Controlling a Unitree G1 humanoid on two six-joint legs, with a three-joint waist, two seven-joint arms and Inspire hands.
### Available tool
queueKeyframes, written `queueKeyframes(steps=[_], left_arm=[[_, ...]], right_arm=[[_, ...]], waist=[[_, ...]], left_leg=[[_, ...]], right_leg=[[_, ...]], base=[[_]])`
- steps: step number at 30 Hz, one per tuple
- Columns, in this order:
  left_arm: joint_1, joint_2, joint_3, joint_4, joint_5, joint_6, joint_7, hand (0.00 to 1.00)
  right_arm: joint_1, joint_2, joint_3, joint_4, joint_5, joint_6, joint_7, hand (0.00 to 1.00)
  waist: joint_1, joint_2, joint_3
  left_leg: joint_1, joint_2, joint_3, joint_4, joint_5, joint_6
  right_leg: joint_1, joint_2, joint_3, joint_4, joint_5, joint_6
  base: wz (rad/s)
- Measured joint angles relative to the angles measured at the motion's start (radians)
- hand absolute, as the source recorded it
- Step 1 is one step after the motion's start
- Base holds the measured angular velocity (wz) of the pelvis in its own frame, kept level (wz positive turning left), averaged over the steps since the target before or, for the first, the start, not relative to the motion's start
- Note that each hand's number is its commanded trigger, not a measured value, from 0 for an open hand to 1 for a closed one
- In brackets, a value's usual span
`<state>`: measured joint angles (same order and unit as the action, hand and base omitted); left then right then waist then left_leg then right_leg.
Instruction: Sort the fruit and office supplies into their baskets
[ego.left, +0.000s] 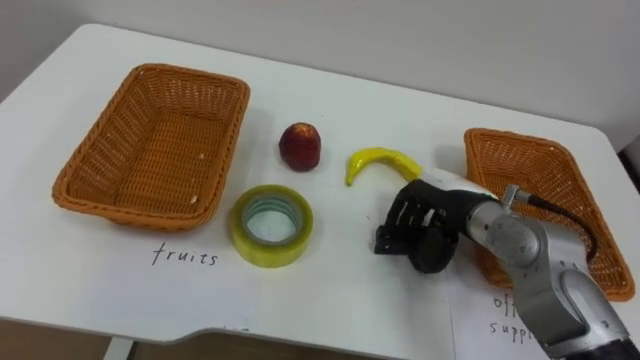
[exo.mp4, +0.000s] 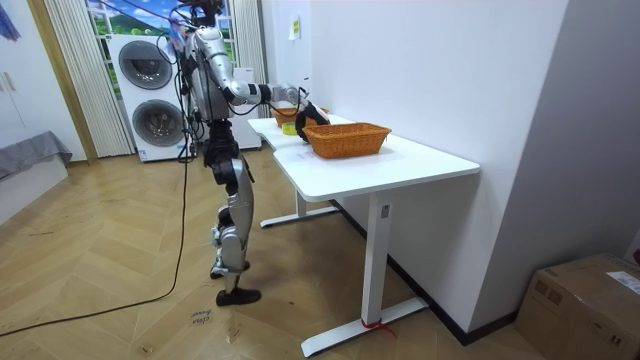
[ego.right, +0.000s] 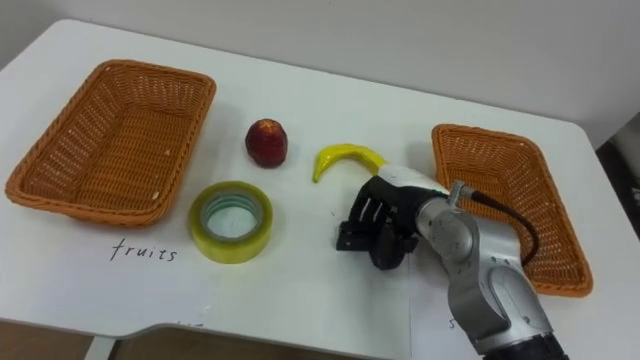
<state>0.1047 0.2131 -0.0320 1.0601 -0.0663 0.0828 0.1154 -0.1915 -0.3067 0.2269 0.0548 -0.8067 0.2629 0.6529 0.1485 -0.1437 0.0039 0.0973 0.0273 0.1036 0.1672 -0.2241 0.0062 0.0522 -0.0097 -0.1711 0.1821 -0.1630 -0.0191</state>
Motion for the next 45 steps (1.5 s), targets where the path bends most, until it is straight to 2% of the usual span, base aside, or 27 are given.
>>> queueKeyframes(steps=[20, 26, 28, 33, 37, 40, 45], left_arm=[[-0.008, 0.000, -0.014, 0.019, -0.009, -0.001, 0.012, 0.00], [-0.002, -0.004, -0.022, 0.019, -0.036, -0.004, 0.029, 0.00], [-0.001, -0.004, -0.021, 0.019, -0.040, -0.004, 0.029, 0.00], [0.003, -0.012, -0.009, 0.019, -0.040, -0.010, 0.020, 0.00], [0.006, -0.016, 0.013, 0.021, -0.040, -0.025, 0.007, 0.00], [0.009, -0.025, 0.027, 0.021, -0.040, -0.029, 0.006, 0.00], [0.024, -0.025, 0.029, 0.021, -0.041, -0.042, 0.002, 0.00]], right_arm=[[0.000, -0.001, 0.004, 0.004, 0.065, -0.001, 0.005, 1.00], [0.007, -0.001, -0.007, -0.034, 0.084, -0.002, 0.004, 1.00], [0.007, -0.002, -0.010, -0.043, 0.085, -0.002, 0.006, 1.00], [0.017, -0.004, -0.017, -0.101, 0.107, -0.006, 0.027, 1.00], [0.018, -0.005, -0.030, -0.158, 0.146, -0.034, 0.027, 1.00], [0.023, -0.005, -0.059, -0.193, 0.176, -0.055, 0.024, 1.00], [0.042, -0.004, -0.094, -0.204, 0.215, -0.066, 0.001, 1.00]], waist=[[-0.008, 0.003, 0.0026], [-0.016, 0.018, 0.0127], [-0.018, 0.020, 0.0130], [-0.026, 0.026, 0.0090], [-0.037, 0.031, 0.0024], [-0.040, 0.030, 0.0017], [-0.051, 0.029, 0.0013]], left_leg=[[-0.001, -0.002, -0.001, -0.005, 0.000, 0.001], [-0.001, 0.000, 0.002, -0.008, 0.000, 0.001], [-0.002, 0.000, 0.002, -0.008, 0.001, 0.001], [-0.001, 0.000, 0.001, -0.006, 0.001, 0.001], [0.002, -0.001, -0.001, -0.003, 0.002, 0.002], [0.002, -0.002, -0.002, -0.003, 0.004, 0.002], [0.003, -0.003, -0.006, -0.001, 0.007, 0.003]], right_leg=[[0.000, 0.002, 0.001, 0.003, 0.000, 0.001], [-0.001, 0.008, 0.006, 0.003, 0.001, 0.001], [-0.002, 0.009, 0.006, 0.002, 0.001, 0.001], [-0.002, 0.008, 0.006, 0.002, 0.001, 0.001], [-0.001, 0.007, 0.009, 0.001, 0.001, 0.001], [0.001, -0.001, 0.009, 0.001, 0.001, 0.001], [0.008, -0.004, 0.005, 0.002, 0.001, 0.001]], base=[[0.00], [0.00], [0.00], [0.00], [0.00], [0.00], [0.02]])
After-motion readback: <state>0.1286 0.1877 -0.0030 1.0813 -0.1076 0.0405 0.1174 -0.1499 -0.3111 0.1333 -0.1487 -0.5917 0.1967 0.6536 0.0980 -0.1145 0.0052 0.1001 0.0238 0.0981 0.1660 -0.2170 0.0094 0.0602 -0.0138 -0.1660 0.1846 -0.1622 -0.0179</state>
